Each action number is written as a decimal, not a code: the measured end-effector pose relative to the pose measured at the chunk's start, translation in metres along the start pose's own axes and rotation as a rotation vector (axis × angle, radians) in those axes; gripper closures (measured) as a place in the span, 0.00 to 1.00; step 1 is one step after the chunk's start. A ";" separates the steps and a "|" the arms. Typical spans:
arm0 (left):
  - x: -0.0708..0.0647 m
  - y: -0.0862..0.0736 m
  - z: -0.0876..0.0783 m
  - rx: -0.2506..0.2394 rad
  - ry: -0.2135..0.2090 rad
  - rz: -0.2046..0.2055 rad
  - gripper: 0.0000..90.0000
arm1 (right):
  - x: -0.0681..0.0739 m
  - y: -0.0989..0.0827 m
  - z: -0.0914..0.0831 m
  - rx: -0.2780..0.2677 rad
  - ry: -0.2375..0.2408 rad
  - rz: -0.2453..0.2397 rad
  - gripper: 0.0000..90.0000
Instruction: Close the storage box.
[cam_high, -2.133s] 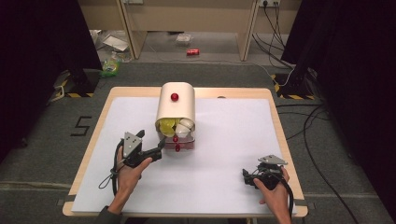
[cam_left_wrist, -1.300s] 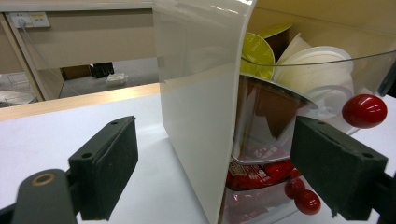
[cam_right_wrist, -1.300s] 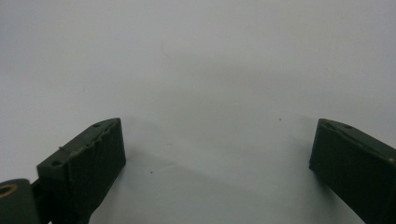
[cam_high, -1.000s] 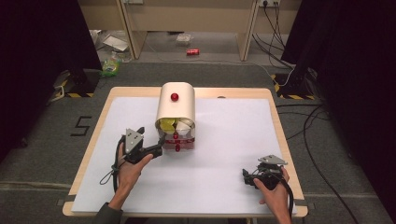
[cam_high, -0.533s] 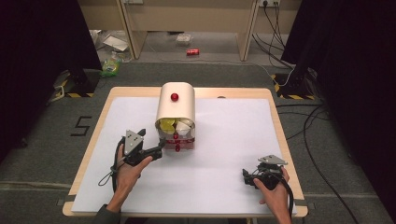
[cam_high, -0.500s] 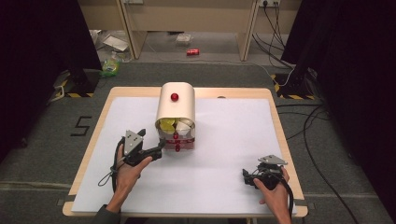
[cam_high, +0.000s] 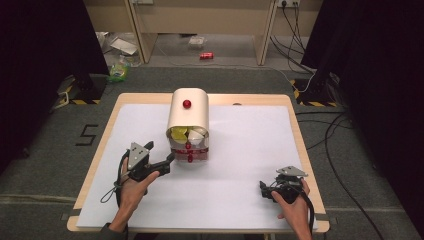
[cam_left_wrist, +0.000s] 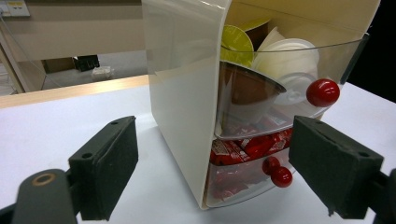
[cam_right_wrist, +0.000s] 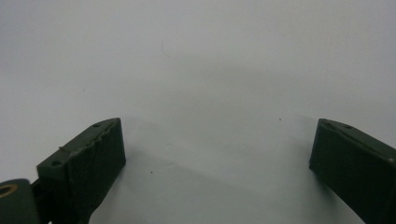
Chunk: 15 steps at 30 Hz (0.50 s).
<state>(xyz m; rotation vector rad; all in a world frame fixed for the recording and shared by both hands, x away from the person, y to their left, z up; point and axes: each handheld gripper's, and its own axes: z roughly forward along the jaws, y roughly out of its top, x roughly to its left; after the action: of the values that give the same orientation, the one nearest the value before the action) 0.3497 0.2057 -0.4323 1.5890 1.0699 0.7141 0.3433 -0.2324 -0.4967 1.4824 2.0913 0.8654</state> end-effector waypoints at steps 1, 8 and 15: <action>0.000 0.000 -0.001 0.000 0.000 0.001 0.17 | 0.000 0.000 0.000 -0.001 0.000 -0.001 0.04; 0.000 -0.004 -0.005 0.005 -0.008 0.000 0.17 | 0.000 0.000 0.000 -0.001 0.000 -0.002 0.04; 0.001 -0.006 -0.011 0.001 -0.008 -0.003 0.17 | 0.000 0.000 0.000 0.000 0.000 -0.001 0.04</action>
<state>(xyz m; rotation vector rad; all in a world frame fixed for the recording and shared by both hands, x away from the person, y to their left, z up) 0.3390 0.2116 -0.4354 1.5900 1.0663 0.7045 0.3434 -0.2325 -0.4967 1.4812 2.0917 0.8654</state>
